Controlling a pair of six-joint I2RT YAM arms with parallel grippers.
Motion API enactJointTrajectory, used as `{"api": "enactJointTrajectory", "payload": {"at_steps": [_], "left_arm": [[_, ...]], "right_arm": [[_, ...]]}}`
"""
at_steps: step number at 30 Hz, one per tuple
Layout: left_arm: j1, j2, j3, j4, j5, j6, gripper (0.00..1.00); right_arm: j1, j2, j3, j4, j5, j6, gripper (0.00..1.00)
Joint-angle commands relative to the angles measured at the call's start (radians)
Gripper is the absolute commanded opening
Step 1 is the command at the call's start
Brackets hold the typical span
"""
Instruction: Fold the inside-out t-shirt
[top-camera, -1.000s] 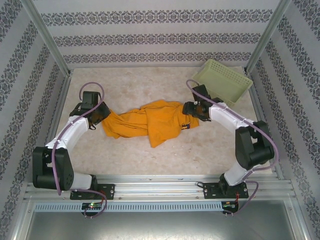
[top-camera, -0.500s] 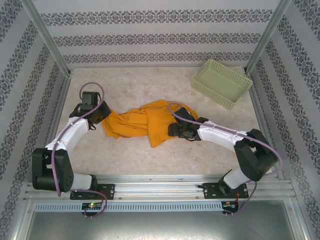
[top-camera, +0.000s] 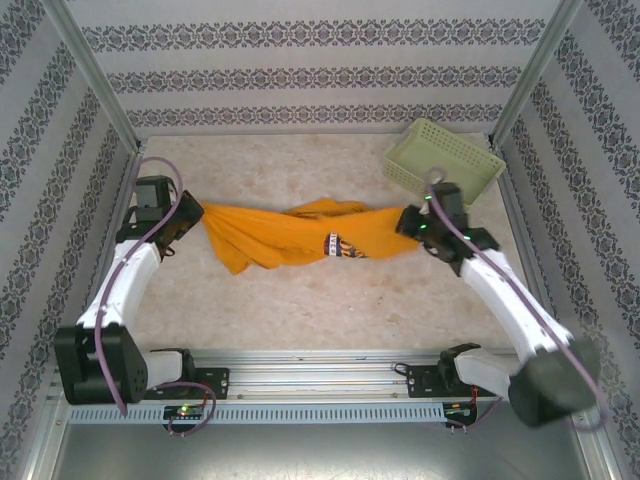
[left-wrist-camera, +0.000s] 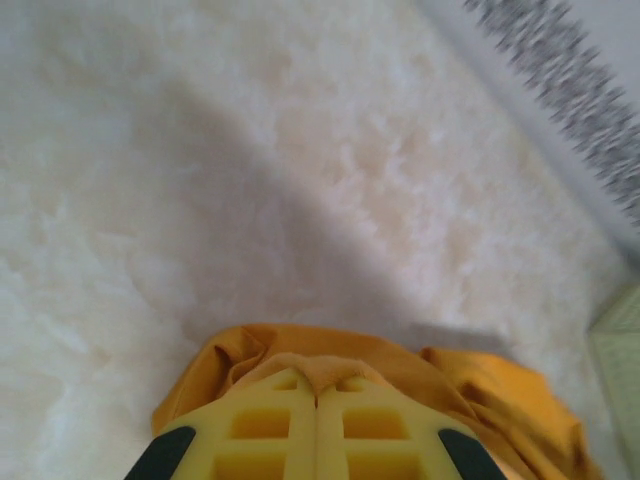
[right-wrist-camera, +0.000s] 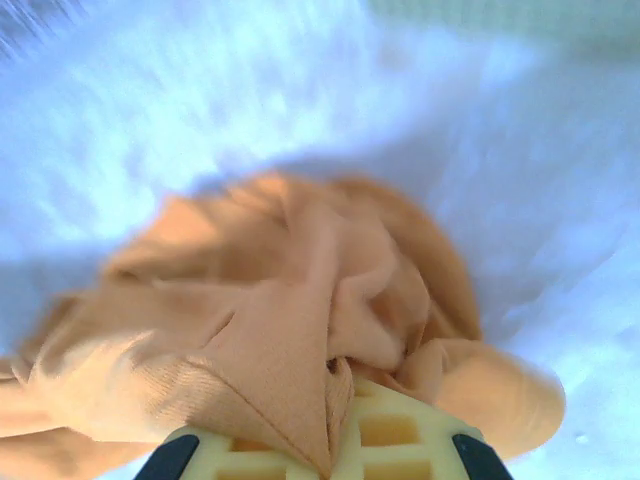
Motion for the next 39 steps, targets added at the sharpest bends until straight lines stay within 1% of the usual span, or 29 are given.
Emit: {"api": "enactJointTrajectory", "payload": {"at_steps": [1,5,8,10,11,15,19,22,25,28,31,33,35,39], "left_arm": [[0.02,-0.123,0.078,0.002,0.0,-0.011,0.0],[0.021,-0.206,0.127,-0.019,0.009,-0.007,0.0],[0.021,-0.279,0.089,0.029,-0.032,-0.01,0.0],[0.021,-0.282,0.066,0.041,-0.055,-0.011,0.0],[0.021,-0.253,0.07,0.024,-0.05,-0.003,0.0],[0.021,-0.021,0.128,-0.089,0.036,0.008,0.0],[0.018,0.139,0.153,-0.082,0.074,0.012,0.0],[0.009,0.221,0.236,-0.075,0.055,0.013,0.0],[-0.004,0.299,0.375,-0.067,0.039,0.001,0.0],[-0.015,0.324,0.501,-0.056,0.039,0.005,0.0],[-0.012,0.253,0.58,-0.066,-0.016,0.076,0.0],[-0.008,0.16,0.587,-0.05,-0.049,0.127,0.0],[-0.007,0.05,0.557,-0.002,-0.048,0.153,0.0],[-0.007,-0.169,0.434,0.063,-0.089,0.125,0.0]], "right_arm": [[-0.018,-0.107,0.066,-0.157,-0.083,-0.055,0.0],[-0.024,-0.182,0.083,-0.177,-0.111,-0.045,0.0],[-0.026,-0.192,0.059,-0.153,-0.127,-0.023,0.0],[-0.026,-0.172,0.027,-0.107,-0.16,0.001,0.0],[-0.025,-0.15,0.006,-0.076,-0.177,0.014,0.0],[0.0,0.001,-0.032,0.027,-0.191,0.035,0.0],[0.03,0.158,0.026,0.055,-0.171,0.016,0.0],[0.014,0.261,0.147,0.046,-0.175,0.005,0.0],[-0.003,0.356,0.397,-0.015,-0.162,-0.028,0.0],[-0.016,0.416,0.632,-0.077,-0.159,-0.053,0.0],[-0.024,0.41,0.794,-0.135,-0.144,-0.08,0.0],[-0.03,0.369,0.842,-0.156,-0.131,-0.098,0.0],[-0.03,0.301,0.833,-0.152,-0.124,-0.103,0.0],[-0.01,0.119,0.73,-0.13,-0.125,-0.089,0.0]]}}
